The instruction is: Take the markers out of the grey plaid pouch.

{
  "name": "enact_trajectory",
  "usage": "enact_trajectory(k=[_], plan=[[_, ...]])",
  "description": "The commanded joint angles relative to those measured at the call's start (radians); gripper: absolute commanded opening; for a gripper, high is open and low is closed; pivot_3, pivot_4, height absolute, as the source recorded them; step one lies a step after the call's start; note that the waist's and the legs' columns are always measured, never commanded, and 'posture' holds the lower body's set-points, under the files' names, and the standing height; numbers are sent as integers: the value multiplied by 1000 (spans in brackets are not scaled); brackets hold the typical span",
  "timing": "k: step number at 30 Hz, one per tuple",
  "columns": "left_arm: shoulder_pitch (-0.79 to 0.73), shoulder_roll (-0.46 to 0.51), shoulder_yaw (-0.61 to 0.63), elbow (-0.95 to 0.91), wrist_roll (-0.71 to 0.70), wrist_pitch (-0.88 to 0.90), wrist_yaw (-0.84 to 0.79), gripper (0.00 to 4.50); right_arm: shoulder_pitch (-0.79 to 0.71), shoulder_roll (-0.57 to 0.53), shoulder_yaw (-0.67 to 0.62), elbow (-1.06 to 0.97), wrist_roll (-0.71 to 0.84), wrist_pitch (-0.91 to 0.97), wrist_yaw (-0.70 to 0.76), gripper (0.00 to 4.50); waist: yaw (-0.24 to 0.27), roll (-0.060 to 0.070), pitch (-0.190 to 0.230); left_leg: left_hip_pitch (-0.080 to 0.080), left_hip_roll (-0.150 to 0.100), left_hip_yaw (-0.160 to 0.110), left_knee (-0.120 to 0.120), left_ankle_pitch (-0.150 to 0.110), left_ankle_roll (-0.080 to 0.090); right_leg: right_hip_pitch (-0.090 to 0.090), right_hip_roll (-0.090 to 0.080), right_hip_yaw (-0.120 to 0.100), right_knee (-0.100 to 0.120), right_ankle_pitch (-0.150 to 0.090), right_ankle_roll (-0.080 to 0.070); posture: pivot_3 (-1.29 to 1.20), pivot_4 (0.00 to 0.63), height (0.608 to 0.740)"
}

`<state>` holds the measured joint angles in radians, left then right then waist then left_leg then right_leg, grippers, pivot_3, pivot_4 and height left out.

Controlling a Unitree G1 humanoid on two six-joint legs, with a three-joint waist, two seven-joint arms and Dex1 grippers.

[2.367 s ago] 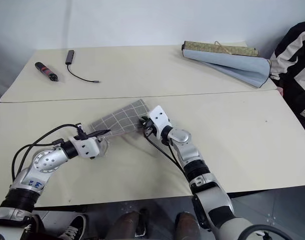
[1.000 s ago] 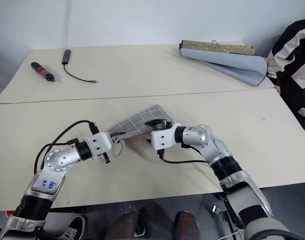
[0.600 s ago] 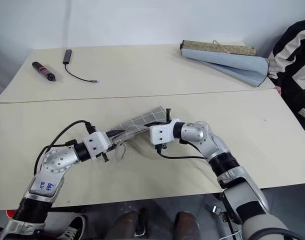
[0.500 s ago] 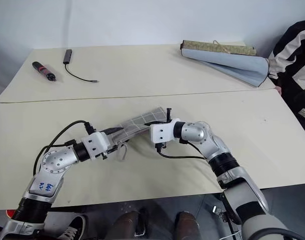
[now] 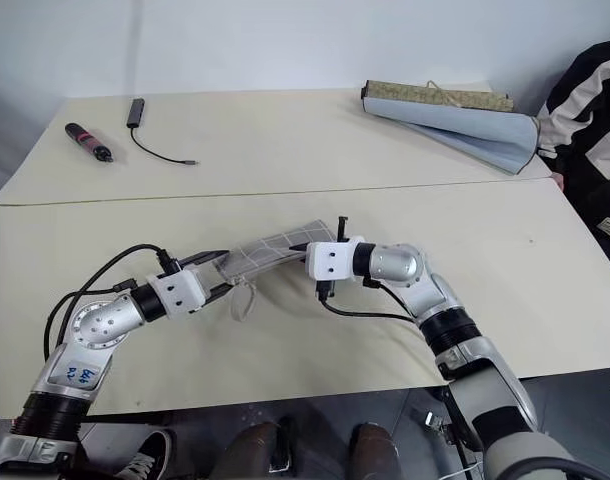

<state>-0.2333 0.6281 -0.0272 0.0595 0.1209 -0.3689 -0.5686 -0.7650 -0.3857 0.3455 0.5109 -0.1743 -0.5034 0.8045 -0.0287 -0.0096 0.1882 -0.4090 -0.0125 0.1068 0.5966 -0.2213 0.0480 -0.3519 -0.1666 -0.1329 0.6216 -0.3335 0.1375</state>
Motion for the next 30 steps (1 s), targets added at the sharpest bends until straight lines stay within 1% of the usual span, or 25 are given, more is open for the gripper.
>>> enact_trajectory(k=[1, 6, 9, 10, 14, 15, 16, 18, 20, 21, 23, 24, 25, 28, 30], plan=[[-14, -10, -6, -35, -14, -33, 3, 2632, -2, 1, -18, -55, 24, -8, 3, 0, 0, 0, 0, 0, 0, 0, 0, 0, 0, 0, 0, 0, 0, 0, 0, 0, 150, 740], [-15, -14, -11, -39, -36, -45, -15, 2632, 4, 6, -15, -62, 23, -2, 9, 0, 0, 0, 0, 0, 0, 0, 0, 0, 0, 0, 0, 0, 0, 0, 0, 0, 150, 740], [-6, -5, -20, -33, -36, -58, -40, 2042, 3, 9, -16, -64, 24, 1, 12, 0, 0, 0, 0, 0, 0, 0, 0, 0, 0, 0, 0, 0, 0, 0, 0, 0, 150, 740], [-3, -3, -21, -32, -34, -63, -46, 1778, 2, 9, -16, -64, 24, 1, 12, 0, 0, 0, 0, 0, 0, 0, 0, 0, 0, 0, 0, 0, 0, 0, 0, 0, 150, 740], [-4, -12, -11, -30, -29, -54, -36, 453, 3, 14, -15, -63, 21, 2, 11, 0, 0, 0, 0, 0, 0, 0, 0, 0, 0, 0, 0, 0, 0, 0, 0, 0, 150, 740], [-5, -13, -11, -29, -32, -53, -36, 181, 4, 14, -14, -63, 21, 2, 12, 0, 0, 0, 0, 0, 0, 0, 0, 0, 0, 0, 0, 0, 0, 0, 0, 0, 150, 740], [-5, -12, -12, -28, -27, -52, -35, 19, 8, 15, -14, -65, 28, 10, 21, 0, 0, 0, 0, 0, 0, 0, 0, 0, 0, 0, 0, 0, 0, 0, 0, 0, 150, 740], [-6, -13, -12, -26, -21, -47, -31, 19, 14, 12, -15, -71, 42, 26, 39, 0, 0, 0, 0, 0, 0, 0, 0, 0, 0, 0, 0, 0, 0, 0, 0, 0, 150, 740], [-6, -8, -14, -24, 0, -48, -21, 0, 19, 10, -24, -86, 80, 60, 74, 583, 0, 0, 0, 0, 0, 0, 0, 0, 0, 0, 0, 0, 0, 0, 0, 0, 150, 740], [-6, -6, -14, -22, 8, -49, -18, 0, 20, 10, -27, -92, 91, 70, 83, 800, 0, 0, 0, 0, 0, 0, 0, 0, 0, 0, 0, 0, 0, 0, 0, 0, 150, 740], [-9, 4, -10, -13, 54, -63, 7, 0, 19, 9, -46, -101, 113, 99, 84, 1441, 0, 0, 0, 0, 0, 0, 0, 0, 0, 0, 0, 0, 0, 0, 0, 0, 150, 740], [-15, 14, -6, -6, 96, -73, 35, 0, 19, 6, -66, -112, 145, 137, 92, 1689, 0, 0, 0, 0, 0, 0, 0, 0, 0, 0, 0, 0, 0, 0, 0, 0, 150, 740], [-21, 22, 1, 2, 129, -79, 60, 0, 21, 1, -85, -126, 182, 180, 108, 2106, 0, 0, 0, 0, 0, 0, 0, 0, 0, 0, 0, 0, 0, 0, 0, 0, 150, 740], [-39, 33, 17, 19, 189, -71, 127, 0, 47, -24, -139, -211, 322, 374, 190, 3023, 3, 0, 0, 0, 0, 0, 0, 0, 0, 0, 0, 0, 0, 0, 0, 0, 150, 740], [-47, 35, 10, 31, 222, -58, 157, 0, 60, -45, -176, -291, 425, 548, 237, 3757, 2, 0, 0, 0, 0, -1, 0, 0, 1, 1, 0, -1, 0, 0, 0, 0, 150, 740]])
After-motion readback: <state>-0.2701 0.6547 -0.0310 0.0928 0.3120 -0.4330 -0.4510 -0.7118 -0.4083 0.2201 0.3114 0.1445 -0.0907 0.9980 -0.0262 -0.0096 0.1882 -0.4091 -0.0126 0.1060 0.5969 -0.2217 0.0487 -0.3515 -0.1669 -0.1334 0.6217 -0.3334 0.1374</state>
